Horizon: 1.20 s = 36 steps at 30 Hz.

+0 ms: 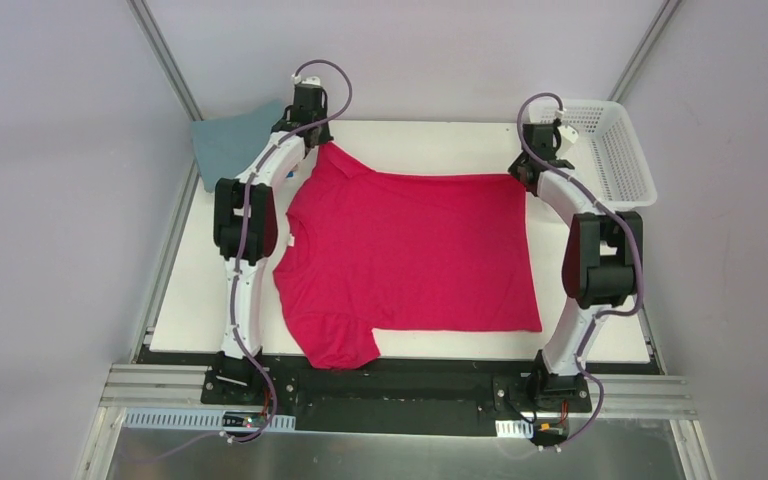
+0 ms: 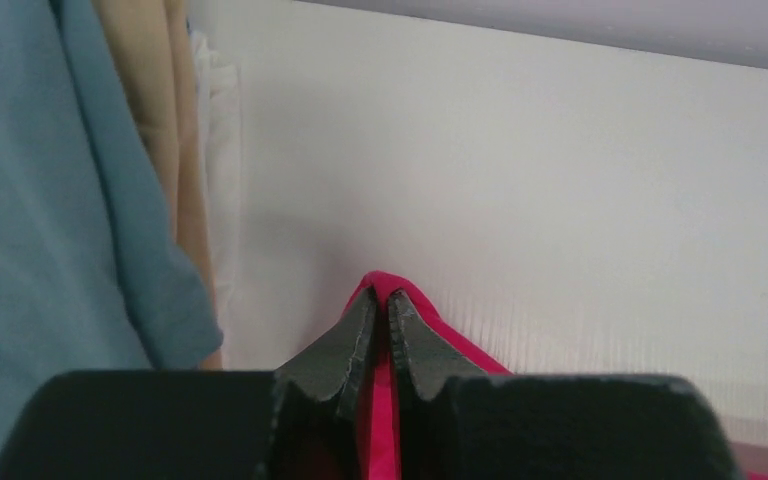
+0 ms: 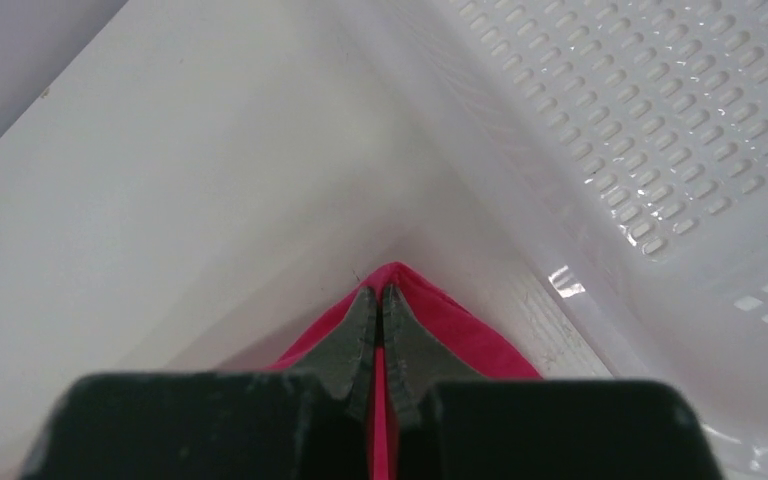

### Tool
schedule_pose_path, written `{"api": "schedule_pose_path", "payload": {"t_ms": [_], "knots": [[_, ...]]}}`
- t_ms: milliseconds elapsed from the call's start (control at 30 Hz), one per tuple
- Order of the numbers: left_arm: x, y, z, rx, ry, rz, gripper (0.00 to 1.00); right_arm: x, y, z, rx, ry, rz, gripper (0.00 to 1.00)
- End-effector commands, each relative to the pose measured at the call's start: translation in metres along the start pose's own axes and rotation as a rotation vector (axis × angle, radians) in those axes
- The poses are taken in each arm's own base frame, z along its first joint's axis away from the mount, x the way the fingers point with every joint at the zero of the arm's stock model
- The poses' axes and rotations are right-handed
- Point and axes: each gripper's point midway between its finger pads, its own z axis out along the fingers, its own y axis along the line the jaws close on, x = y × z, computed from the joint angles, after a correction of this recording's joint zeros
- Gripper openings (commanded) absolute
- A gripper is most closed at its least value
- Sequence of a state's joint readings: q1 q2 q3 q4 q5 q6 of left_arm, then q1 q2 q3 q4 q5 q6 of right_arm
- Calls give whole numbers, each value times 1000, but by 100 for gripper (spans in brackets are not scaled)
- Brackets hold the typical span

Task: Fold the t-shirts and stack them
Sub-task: Flatten out the tshirt

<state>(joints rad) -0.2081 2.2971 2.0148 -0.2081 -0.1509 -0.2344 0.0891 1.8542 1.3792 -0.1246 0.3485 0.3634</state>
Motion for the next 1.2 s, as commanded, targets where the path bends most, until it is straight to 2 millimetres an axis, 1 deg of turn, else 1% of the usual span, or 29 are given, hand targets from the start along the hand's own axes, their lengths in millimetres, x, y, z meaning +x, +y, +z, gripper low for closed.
{"api": "schedule_pose_path", "payload": {"t_ms": [0, 33, 100, 133, 167, 267, 300, 367, 400, 467, 500, 533, 567, 600, 700, 733, 800, 867, 933, 1033, 1167], "knots": [[-9, -8, 20, 24, -19, 7, 11, -33, 13, 14, 7, -90, -2, 4], [-9, -10, 27, 28, -21, 6, 15, -37, 16, 17, 3, -103, -4, 4], [-13, -13, 36, 31, -27, 7, 34, -44, 24, 18, -16, -105, -5, 10], [-16, -16, 37, 36, -27, 6, 41, -47, 30, 16, -37, -101, -8, 16], [-22, -19, 35, 50, -32, 4, 49, -50, 36, 14, -58, -99, -12, 26], [-38, -28, 20, 95, -50, -6, 73, -51, 51, 2, -119, -79, -20, 45], [-43, -31, 13, 113, -54, -5, 83, -50, 55, -3, -140, -70, -25, 50], [-50, -34, 0, 131, -58, -5, 95, -46, 60, -12, -163, -63, -36, 59], [-50, -34, -8, 134, -55, -8, 98, -43, 61, -17, -174, -55, -46, 64], [-45, -33, -23, 145, -29, -20, 99, -33, 63, -30, -192, -32, -63, 78], [-42, -34, -33, 156, -14, -37, 99, -24, 65, -38, -206, -7, -72, 92], [-31, -34, -39, 166, 18, -57, 99, -15, 66, -44, -217, 17, -75, 98], [-21, -37, -46, 190, 49, -77, 99, 3, 62, -48, -216, 55, -81, 99], [-13, -40, -55, 214, 77, -101, 99, 16, 62, -55, -232, 87, -83, 100], [20, -53, -66, 294, 187, -178, 99, 64, 53, -68, -236, 194, -92, 100], [28, -57, -68, 316, 216, -200, 99, 80, 48, -71, -230, 226, -93, 100], [41, -63, -65, 341, 263, -243, 99, 106, 40, -77, -222, 276, -116, 100], [50, -69, -59, 361, 297, -275, 99, 126, 32, -79, -212, 324, -138, 100], [59, -74, -52, 378, 329, -297, 99, 142, 25, -81, -201, 369, -141, 100], [69, -76, -42, 376, 357, -322, 99, 157, 17, -77, -181, 408, -140, 99], [79, -81, -30, 377, 378, -340, 99, 163, 11, -73, -158, 418, -151, 100]]}}
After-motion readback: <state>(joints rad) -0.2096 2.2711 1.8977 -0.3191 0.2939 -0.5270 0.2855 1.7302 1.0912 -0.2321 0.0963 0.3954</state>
